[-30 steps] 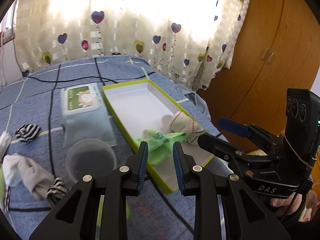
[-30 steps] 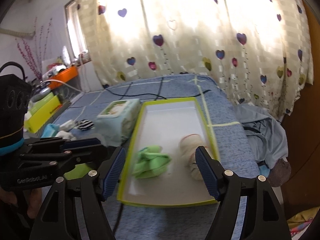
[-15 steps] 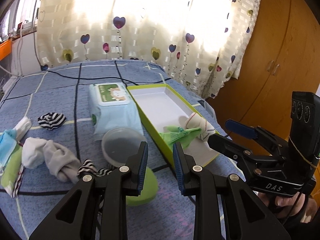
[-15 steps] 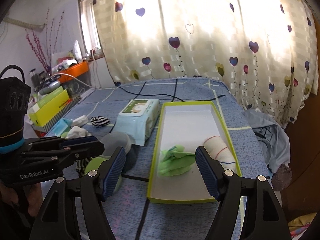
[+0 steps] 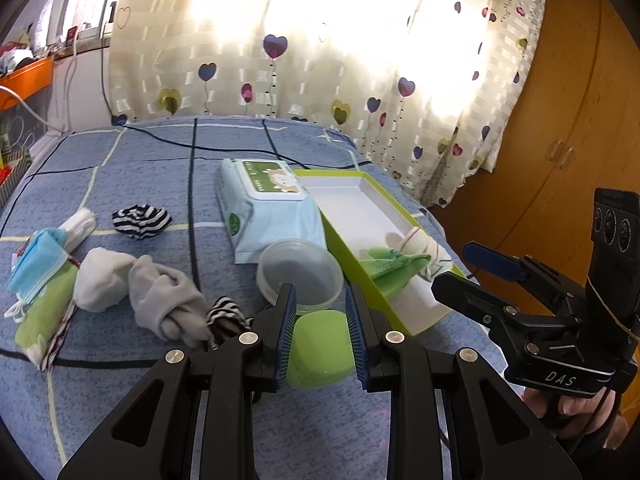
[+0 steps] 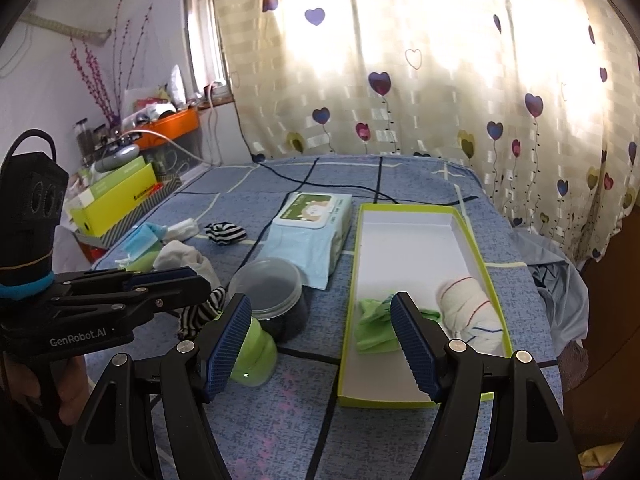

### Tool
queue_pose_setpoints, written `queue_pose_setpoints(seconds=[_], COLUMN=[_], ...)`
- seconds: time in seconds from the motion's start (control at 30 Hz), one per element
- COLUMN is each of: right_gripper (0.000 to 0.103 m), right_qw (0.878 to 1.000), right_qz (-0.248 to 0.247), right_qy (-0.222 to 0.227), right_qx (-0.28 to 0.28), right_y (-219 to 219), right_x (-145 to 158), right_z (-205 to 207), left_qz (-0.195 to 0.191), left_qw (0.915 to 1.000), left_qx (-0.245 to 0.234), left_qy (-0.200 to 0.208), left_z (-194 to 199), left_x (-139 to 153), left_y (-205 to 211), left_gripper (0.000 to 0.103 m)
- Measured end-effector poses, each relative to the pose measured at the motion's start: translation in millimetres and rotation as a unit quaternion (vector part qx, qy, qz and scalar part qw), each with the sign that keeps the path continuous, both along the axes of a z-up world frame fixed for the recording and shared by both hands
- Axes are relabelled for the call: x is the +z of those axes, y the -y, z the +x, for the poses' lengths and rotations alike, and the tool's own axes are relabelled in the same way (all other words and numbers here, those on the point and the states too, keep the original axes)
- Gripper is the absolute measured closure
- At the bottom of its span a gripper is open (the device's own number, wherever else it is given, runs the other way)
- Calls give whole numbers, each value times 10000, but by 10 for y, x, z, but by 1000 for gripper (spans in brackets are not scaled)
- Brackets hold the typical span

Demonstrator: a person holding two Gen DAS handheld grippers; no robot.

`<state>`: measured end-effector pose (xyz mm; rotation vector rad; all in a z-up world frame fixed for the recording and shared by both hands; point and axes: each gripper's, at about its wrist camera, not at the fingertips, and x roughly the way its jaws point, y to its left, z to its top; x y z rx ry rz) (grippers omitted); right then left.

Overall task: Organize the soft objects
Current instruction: 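Grasp the black-and-white striped sock with the left gripper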

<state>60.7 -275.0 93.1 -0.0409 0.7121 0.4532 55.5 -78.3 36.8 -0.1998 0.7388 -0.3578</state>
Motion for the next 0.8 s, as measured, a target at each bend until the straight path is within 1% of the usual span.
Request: queue_pose_setpoints(seconds=[0.53,0.7,0.8], right_gripper=[30,31,30], right_qw=[9996,9993,9991], right_qz=[-26,-21,-23], right_qy=[-41,-49,-78], right_qx=[285,375,410], right_y=[-227,-285,-309], right_x=[-5,-10,-26], right_z=[-26,-25,-11], left_qz=[19,95,85], left_qw=[9989,9980,9979], left_qx=[436,534,499], left_qy=[-162,-320,-402], left_z=[-69,-50,-46], left_x=[-133,-229,-291], left_y=[-358,-423,-425], left_gripper=[76,76,76])
